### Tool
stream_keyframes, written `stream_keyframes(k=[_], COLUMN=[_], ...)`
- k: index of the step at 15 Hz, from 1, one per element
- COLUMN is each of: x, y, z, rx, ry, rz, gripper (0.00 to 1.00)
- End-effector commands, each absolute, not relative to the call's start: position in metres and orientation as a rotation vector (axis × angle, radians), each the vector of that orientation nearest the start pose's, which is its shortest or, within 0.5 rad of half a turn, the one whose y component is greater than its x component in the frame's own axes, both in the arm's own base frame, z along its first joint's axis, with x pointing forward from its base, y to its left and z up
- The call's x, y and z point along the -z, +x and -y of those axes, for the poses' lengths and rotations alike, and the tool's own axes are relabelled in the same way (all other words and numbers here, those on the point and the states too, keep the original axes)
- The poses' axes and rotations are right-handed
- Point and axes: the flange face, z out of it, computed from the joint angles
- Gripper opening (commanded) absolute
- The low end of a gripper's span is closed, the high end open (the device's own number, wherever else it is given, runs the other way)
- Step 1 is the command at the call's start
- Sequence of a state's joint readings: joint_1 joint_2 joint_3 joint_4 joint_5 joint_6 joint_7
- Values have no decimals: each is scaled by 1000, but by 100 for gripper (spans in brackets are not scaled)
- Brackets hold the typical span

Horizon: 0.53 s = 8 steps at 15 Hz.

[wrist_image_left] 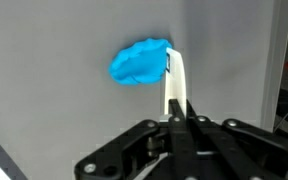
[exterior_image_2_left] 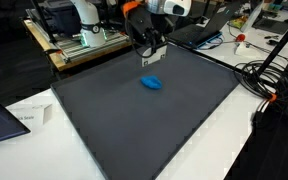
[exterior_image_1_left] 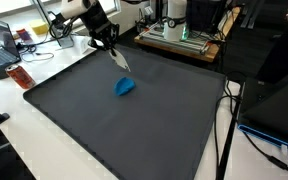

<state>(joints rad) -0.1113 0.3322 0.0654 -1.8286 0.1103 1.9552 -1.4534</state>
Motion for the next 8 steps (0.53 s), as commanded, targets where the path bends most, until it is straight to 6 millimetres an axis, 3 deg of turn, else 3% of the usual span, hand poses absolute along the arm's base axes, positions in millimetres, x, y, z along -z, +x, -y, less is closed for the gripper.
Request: stream_keyframes(k=[1,8], x=[-326,-302], y=[616,628], z=[12,3], rx=[-132,-155], ry=[-2195,-2166], rz=[1934,2080], gripper=[1,1])
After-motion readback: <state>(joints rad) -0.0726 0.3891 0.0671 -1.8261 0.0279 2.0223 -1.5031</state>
